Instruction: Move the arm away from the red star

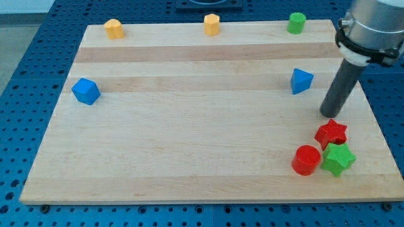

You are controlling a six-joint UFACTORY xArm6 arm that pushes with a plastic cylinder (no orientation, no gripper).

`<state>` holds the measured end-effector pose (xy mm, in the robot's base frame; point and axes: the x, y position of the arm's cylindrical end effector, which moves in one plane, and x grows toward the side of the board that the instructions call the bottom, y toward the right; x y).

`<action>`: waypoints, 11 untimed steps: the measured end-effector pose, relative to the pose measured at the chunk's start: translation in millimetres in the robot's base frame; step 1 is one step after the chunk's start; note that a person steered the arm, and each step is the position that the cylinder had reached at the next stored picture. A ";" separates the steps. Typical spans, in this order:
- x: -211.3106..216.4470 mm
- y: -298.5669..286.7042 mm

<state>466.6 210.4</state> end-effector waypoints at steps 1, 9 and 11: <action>5.3 -4.2; -43.4 95.4; -75.0 134.9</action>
